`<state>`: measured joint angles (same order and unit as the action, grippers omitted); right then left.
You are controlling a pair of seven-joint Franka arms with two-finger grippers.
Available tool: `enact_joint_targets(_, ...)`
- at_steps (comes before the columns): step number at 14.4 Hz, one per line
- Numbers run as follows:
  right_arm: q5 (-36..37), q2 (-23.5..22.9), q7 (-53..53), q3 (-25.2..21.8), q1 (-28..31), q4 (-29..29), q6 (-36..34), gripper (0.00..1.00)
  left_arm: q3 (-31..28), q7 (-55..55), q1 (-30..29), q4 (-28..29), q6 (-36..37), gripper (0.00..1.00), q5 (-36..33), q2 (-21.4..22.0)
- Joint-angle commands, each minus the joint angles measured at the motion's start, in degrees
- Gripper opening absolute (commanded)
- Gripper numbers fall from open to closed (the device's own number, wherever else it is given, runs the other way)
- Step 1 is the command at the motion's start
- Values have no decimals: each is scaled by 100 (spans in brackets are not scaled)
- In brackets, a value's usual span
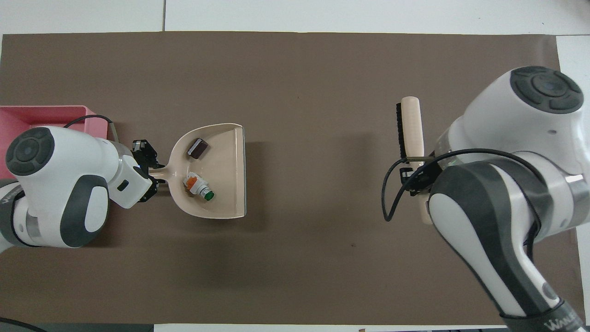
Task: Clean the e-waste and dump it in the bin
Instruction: 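Lift the dustpan with the left gripper while the right gripper returns the brush, then tip the dustpan over the pink bin with the left gripper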
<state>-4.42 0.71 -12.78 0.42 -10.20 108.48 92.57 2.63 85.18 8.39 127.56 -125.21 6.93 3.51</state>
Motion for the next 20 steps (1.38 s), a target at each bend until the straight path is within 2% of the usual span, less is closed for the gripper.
enact_joint_targets(1,266,297,495,99,684,759,443,0,-26,577,-433,-449,619,0,256,150)
enact_joint_targets(3,284,508,1231,107,1194,1453,1154,0,-52,823,-811,-836,1023,0,274,107)
enact_joint_targets(4,293,552,1417,107,1396,1770,1593,0,-70,885,-1056,-916,1077,0,265,107)
enact_joint_targets(6,293,623,1542,99,1600,2176,2052,0,-78,1105,-1514,-934,956,0,265,98)
enact_joint_targets(12,319,684,2131,90,1961,2739,2379,1,-123,1631,-2770,-1075,884,0,186,89)
enact_joint_targets(14,546,720,2122,90,1961,2801,2388,1,-123,2097,-3166,-1294,945,0,186,-51)
enact_joint_targets(16,854,763,2113,90,1978,2985,2694,2,-149,2335,-3413,-1618,946,0,90,-323)
enact_joint_targets(18,960,834,2113,90,2092,3135,2827,2,-158,2468,-3511,-2232,981,0,-645,-735)
enact_joint_targets(20,961,843,2113,90,2180,3153,2836,2,-193,2494,-3546,-2472,832,0,-964,-877)
